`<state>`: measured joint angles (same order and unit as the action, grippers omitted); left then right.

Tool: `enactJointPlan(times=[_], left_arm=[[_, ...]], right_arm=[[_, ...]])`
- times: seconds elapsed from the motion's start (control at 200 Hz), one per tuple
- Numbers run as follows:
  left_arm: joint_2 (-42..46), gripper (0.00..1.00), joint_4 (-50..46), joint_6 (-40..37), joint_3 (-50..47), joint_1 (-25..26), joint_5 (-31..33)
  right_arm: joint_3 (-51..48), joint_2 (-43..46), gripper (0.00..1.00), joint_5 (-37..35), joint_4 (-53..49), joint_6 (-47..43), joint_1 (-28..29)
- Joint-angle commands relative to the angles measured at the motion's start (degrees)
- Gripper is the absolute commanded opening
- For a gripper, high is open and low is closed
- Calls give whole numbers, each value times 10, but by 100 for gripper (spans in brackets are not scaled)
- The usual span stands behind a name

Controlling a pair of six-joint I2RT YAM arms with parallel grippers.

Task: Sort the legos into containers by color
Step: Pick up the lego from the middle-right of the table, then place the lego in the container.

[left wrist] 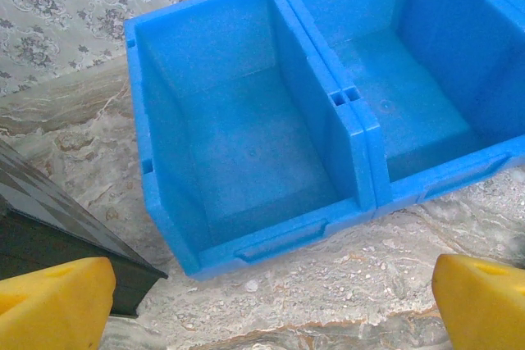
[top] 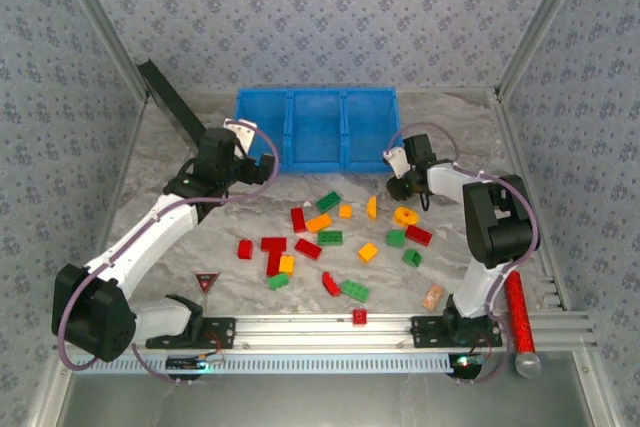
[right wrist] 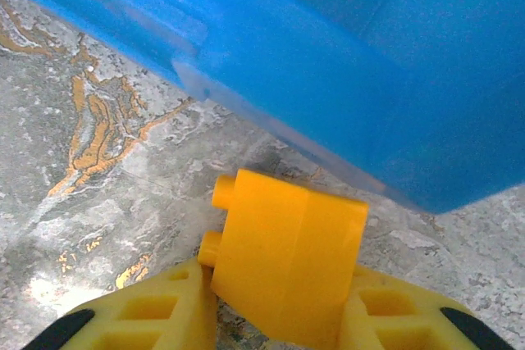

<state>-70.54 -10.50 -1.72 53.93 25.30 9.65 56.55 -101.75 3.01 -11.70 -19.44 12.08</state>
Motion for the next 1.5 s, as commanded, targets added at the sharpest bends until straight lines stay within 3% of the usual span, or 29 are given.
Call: enactJointPlan(times=[0.0,0.405,0.695,0.98,1.494], left_arm=[[4,99,5,-7,10,5,-9],[23,99,9,0,-3,9,-19],[43,99,8,2,-13,13,-13],[37,99,1,3,-2,16,-13],[38,99,-31,14,14,35,-12]], right_arm=[[2,0,30,-15,-22,15,-11],[-4,136,27,13,-112,122,13],[18,150,26,36,-110,135,0],[146,83,27,44,-97,146,13],[388,-153,28,-12,-180,128,64]])
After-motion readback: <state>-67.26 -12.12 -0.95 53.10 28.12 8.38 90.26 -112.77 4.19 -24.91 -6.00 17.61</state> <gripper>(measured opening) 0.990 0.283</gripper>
